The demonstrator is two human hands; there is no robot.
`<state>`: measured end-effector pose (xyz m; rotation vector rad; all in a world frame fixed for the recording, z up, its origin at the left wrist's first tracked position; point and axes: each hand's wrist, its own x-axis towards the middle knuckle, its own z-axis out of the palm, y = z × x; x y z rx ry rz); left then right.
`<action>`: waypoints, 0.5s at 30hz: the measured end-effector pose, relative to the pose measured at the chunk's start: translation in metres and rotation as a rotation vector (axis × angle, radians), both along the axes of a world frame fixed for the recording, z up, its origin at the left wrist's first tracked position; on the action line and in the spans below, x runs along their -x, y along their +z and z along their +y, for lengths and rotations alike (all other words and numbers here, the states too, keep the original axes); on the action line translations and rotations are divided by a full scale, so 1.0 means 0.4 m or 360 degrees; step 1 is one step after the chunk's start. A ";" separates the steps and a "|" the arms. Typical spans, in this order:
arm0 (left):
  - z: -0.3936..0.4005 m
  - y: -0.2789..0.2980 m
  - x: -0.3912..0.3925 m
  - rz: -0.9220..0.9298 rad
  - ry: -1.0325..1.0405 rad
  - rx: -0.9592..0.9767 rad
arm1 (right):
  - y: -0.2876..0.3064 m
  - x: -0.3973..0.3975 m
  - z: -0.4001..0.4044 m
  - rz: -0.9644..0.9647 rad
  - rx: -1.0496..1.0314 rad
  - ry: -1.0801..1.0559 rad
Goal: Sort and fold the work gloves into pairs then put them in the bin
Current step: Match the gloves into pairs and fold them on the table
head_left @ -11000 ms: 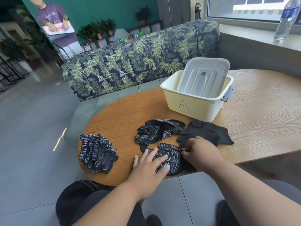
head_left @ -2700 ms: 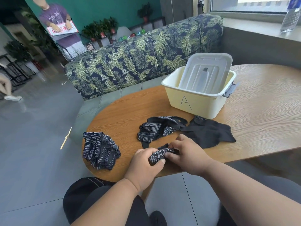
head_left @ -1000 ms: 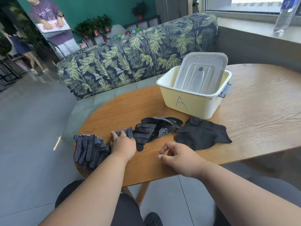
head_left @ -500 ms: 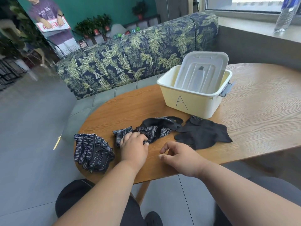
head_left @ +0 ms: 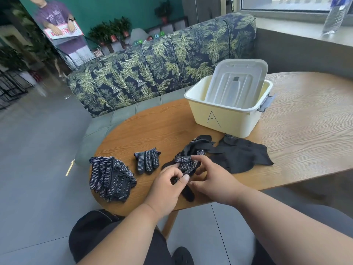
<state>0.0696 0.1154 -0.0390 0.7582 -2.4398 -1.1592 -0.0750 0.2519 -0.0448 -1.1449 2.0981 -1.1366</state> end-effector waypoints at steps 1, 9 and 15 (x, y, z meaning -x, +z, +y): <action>0.008 0.009 -0.004 0.0025 -0.0011 -0.0148 | -0.004 0.003 0.000 -0.0003 0.0014 0.0005; 0.038 0.083 0.008 0.0426 0.0338 -0.1091 | -0.007 0.004 0.001 -0.0035 0.0061 0.0042; 0.033 0.076 0.002 0.0397 0.0327 -0.1324 | 0.004 0.004 -0.006 -0.0360 0.0272 -0.0074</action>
